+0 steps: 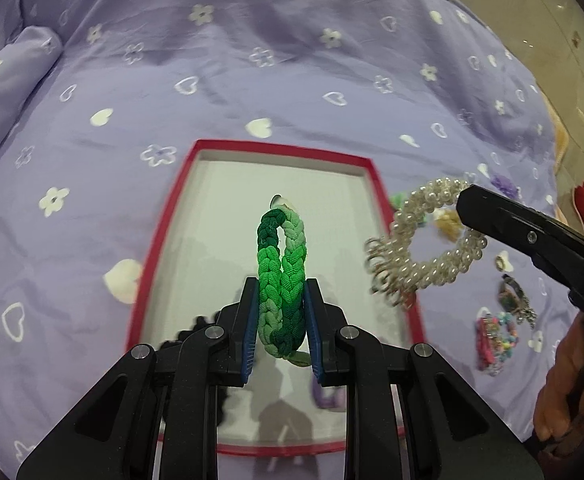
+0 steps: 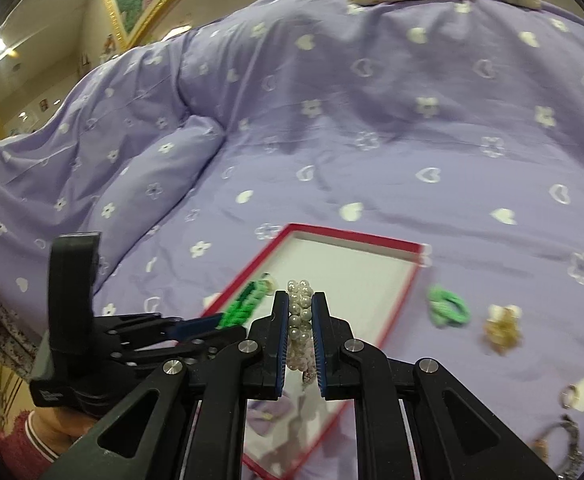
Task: Organize jewelry
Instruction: 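Place the braided tie in the box lid with the left tool while the right places the pearl bracelet, then grasp the green bow hair tie with the left tool while the right grasps the amber claw clip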
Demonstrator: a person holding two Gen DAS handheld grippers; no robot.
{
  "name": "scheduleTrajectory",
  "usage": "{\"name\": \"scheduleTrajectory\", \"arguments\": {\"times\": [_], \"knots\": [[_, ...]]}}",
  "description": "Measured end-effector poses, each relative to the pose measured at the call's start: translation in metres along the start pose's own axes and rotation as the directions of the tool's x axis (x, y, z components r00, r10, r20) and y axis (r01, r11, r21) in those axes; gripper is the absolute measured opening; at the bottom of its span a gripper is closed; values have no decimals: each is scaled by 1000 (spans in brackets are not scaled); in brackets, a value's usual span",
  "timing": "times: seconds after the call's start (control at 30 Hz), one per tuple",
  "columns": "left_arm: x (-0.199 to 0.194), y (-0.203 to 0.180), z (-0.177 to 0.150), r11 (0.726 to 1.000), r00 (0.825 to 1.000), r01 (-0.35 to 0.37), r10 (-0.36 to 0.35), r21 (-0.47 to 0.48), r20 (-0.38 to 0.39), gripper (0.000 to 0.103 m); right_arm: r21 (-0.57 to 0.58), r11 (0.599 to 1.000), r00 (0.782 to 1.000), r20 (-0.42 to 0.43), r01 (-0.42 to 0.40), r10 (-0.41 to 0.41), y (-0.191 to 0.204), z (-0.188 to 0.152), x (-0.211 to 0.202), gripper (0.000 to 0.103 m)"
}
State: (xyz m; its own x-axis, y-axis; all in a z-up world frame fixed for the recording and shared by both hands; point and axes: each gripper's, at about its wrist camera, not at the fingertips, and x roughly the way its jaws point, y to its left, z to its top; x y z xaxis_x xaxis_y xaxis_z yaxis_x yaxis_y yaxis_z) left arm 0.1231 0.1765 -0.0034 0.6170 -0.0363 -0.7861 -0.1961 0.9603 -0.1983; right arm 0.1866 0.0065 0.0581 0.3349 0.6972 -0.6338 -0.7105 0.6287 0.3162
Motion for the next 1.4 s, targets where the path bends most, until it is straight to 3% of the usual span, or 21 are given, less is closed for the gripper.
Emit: {"name": "scheduleTrajectory", "arguments": {"times": [0.23,0.5,0.83,1.1,1.2,1.33,1.4], "knots": [[17,21,-6,999,999,-34,33,-28,-32,20,12,999,997,-66,-49,50,16,-8,42,11],[37,26,-9,998,996,-51,48,-37,-71,20,42,999,988,-153,15,-8,-8,-29,72,11],[50,25,-11,997,994,-69,66,-29,-92,21,-3,997,973,-221,72,-71,-19,-40,84,11],[54,23,-13,997,991,-81,78,-18,-108,22,-26,997,963,-258,76,-80,-21,-44,92,11],[55,24,-12,996,990,-82,79,-24,-114,27,-26,997,963,-260,72,-76,-20,-43,93,14],[47,25,-12,996,993,-74,69,-46,-100,49,5,999,966,-255,53,-50,-22,-42,90,19],[40,23,-11,996,994,-79,75,-45,-82,57,28,999,970,-239,44,-36,-26,-41,83,29]]}}
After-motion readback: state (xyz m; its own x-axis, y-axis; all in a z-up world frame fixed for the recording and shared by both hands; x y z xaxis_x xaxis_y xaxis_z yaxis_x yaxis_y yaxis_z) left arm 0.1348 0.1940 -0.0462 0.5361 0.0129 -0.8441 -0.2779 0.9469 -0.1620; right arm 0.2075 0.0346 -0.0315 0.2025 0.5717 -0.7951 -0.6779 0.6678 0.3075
